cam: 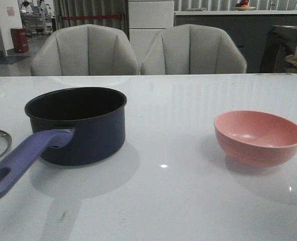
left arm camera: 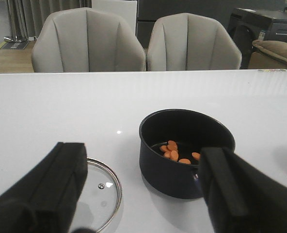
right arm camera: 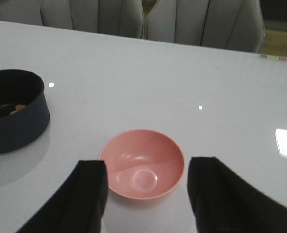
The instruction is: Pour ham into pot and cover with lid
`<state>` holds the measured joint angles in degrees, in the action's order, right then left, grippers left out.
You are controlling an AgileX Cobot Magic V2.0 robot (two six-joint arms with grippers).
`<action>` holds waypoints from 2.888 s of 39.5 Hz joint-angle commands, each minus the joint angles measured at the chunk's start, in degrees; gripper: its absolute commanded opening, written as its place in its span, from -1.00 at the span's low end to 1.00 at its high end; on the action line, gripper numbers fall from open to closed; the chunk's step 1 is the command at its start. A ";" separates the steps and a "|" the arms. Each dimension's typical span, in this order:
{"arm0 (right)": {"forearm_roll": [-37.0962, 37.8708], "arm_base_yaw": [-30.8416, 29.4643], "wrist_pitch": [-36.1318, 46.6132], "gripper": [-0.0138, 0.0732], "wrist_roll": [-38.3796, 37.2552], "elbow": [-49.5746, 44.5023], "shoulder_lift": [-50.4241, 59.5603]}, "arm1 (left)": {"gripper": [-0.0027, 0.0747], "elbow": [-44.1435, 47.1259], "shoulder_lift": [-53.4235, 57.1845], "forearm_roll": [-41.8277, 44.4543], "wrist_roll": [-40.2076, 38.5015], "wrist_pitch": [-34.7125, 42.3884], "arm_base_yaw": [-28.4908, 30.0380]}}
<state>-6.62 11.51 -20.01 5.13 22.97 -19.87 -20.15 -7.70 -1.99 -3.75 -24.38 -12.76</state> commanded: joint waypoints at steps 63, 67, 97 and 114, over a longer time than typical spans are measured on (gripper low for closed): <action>0.24 -0.03 7.65 -0.33 1.52 -4.78 10.33 | 0.41 -7.56 -4.13 1.12 0.07 2.98 -0.32; 0.24 -0.03 7.65 -0.33 1.52 -4.78 10.33 | 0.41 -10.59 -8.27 1.99 0.07 0.55 -0.32; 0.24 -0.03 7.57 -0.33 1.52 -4.78 10.33 | 0.43 -33.37 -44.67 9.58 -3.10 -18.56 5.37; 0.24 -0.03 7.41 -0.33 1.52 -4.78 10.33 | 0.43 -40.03 -64.08 -4.64 8.93 -22.70 16.99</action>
<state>-6.62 11.51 -17.56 6.19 16.73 -9.03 -55.62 -68.25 -3.54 2.75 -46.74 3.26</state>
